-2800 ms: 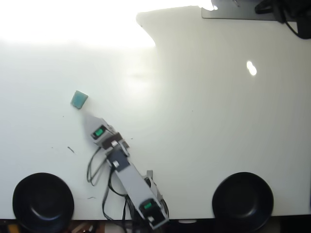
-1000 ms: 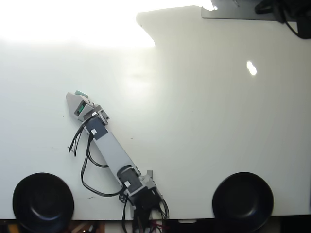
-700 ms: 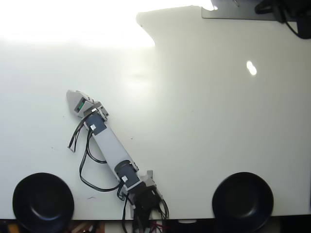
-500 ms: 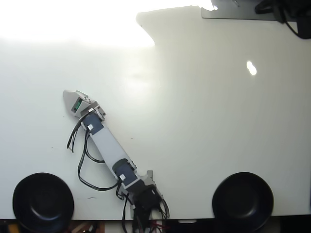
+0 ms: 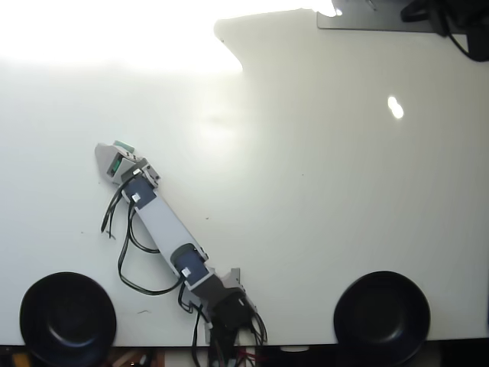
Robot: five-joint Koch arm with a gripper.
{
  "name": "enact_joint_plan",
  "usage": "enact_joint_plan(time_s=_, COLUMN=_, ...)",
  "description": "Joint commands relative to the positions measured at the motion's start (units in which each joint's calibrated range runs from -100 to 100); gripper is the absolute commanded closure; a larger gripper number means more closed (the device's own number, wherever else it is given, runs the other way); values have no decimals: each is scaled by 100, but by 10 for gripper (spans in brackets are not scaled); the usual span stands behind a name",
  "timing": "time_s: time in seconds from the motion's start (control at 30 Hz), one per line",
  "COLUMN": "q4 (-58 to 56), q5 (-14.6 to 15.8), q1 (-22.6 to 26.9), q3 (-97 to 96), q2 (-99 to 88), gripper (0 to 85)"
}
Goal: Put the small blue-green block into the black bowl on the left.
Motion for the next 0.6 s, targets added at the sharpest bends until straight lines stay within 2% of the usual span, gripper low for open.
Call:
enact_joint_plan(time_s=0.0, q4=124, q5=-5, q1=10, q3=406, q2=-47, gripper=471)
enact_joint_plan(time_s=0.1, q4=124, q5=-107, q1=-5, q3=313, q2=-79, gripper=566)
enact_joint_plan(time_s=0.27, q4=2, q5=-195, q1=-20, q3=286, q2=-100, gripper=602)
enact_joint_plan(time_s=0.37, q4=42, q5=-195, q1=-34, q3=82, q2=-261, gripper=739)
enact_joint_plan(time_s=0.47, q4=132, q5=-195, q1=-34, q3=-121, q2=-497, gripper=821)
enact_joint_plan(time_s=0.57, q4=124, q5=-195, q1=-29, q3=-121, q2=-668, gripper=824)
